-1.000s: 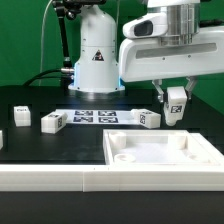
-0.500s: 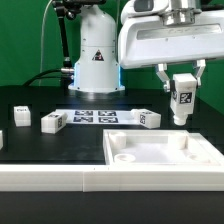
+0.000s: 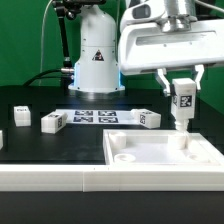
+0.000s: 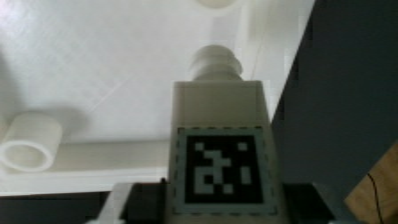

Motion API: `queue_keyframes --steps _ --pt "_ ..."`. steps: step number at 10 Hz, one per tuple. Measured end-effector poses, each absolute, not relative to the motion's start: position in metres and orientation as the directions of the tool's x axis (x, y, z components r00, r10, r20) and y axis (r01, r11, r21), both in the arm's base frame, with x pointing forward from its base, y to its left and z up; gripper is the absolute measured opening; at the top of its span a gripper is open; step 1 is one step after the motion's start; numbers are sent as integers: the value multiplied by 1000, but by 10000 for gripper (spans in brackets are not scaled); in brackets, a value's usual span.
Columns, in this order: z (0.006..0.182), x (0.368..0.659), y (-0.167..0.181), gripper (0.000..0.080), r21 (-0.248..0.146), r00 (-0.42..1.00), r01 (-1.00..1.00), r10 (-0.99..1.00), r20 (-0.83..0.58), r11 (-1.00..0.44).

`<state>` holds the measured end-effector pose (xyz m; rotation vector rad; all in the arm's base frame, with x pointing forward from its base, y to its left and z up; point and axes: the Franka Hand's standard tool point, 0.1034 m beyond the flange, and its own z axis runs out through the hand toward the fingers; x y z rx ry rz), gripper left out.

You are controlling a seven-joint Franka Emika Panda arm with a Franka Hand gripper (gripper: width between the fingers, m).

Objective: Assemble one leg

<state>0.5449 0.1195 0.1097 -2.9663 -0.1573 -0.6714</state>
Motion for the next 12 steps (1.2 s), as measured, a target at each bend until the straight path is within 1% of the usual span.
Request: queue_keyframes --steps 1,3,4,8,9,10,12 --pt "115 558 116 291 -58 898 142 104 427 -988" --pt "115 575 108 291 -38 901 178 147 408 -983" --pt "119 582 103 291 -31 900 196 167 402 -980" --pt "117 580 104 291 -31 899 195 166 405 -980" --pt "111 589 99 291 -18 894 216 191 406 -976" --pt "108 600 98 291 -20 894 212 186 409 -977" --pt "109 618 101 291 -26 891 210 180 417 -977"
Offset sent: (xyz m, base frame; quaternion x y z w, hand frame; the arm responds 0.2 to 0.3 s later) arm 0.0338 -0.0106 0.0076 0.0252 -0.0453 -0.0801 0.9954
